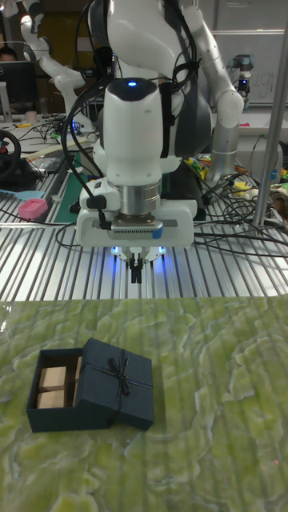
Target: Slide the outer casing onto the gift box
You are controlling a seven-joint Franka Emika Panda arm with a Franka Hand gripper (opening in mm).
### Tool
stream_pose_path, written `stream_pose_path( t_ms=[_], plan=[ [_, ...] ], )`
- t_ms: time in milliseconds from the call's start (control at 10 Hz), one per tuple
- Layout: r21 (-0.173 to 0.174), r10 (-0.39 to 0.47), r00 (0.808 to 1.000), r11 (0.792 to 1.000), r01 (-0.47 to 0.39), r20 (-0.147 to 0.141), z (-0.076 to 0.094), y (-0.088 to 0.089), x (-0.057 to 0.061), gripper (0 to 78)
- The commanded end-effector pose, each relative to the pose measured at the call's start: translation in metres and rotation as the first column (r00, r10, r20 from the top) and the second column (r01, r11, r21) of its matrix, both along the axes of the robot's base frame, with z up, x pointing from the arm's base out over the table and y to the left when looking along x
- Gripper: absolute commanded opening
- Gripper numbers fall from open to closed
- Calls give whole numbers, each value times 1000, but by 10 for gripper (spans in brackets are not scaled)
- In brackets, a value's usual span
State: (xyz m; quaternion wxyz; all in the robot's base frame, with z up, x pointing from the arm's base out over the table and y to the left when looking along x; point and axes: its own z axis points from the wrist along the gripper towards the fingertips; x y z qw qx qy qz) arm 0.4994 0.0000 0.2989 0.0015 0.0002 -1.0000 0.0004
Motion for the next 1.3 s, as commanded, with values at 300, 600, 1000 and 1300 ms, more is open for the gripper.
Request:
stream_pose_path(
  t_ms=[300,600,1000,1300],
  plan=[
    [-65,187,981,980,-189,-44,1,0,0,0],
    [-63,184,982,980,-187,-47,2,2,0,0],
    [-62,183,982,981,-186,-49,2,2,0,0],
    [-62,182,982,981,-185,-53,1,2,0,0]
  ],
)
